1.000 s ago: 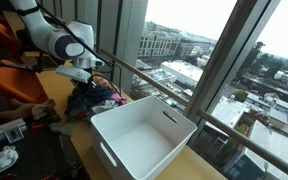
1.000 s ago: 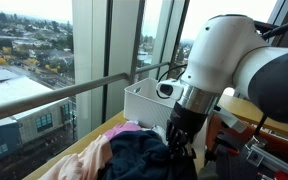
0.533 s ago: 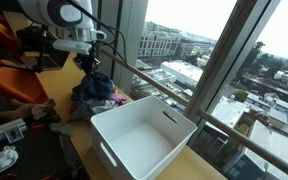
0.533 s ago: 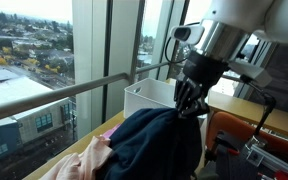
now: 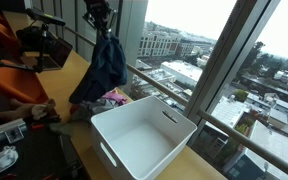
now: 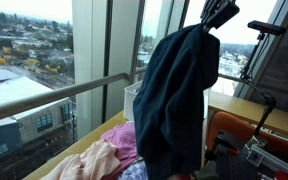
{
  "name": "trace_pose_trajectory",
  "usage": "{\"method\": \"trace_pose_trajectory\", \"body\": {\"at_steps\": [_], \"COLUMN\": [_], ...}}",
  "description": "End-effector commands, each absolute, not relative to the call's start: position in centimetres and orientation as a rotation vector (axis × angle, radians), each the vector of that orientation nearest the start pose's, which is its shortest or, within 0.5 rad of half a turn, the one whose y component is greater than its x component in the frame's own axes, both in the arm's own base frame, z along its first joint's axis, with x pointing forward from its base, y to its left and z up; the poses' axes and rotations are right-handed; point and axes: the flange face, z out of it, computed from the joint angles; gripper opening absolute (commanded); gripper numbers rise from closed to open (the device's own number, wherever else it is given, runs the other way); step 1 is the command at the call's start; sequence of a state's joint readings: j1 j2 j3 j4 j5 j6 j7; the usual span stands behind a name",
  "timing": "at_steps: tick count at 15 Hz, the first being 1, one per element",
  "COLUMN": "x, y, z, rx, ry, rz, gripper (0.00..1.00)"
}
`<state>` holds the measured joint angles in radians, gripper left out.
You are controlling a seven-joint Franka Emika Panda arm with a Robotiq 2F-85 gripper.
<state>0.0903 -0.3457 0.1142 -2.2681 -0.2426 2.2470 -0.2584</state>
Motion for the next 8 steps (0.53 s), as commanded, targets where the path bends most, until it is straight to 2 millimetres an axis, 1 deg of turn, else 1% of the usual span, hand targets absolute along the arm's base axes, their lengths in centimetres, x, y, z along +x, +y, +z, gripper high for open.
{"method": "trace_pose_trajectory", "body": {"at_steps": [1, 4, 5, 6, 8], "x": [47.0, 47.3, 47.3, 47.2, 47.0], "y": [3.5, -2.7, -4.8, -7.4, -11.5], "z": [60.4, 64.3, 65.0, 66.0, 66.8], "rx": [-3.319, -3.397, -3.419, -3.434, -3.453], "ry": [-0.869, -0.76, -0.722, -0.684, -0.616], "rz": [-0.608, -0.652, -0.665, -0.673, -0.684], "gripper": [0.01, 0.01, 0.01, 0.01, 0.01]}}
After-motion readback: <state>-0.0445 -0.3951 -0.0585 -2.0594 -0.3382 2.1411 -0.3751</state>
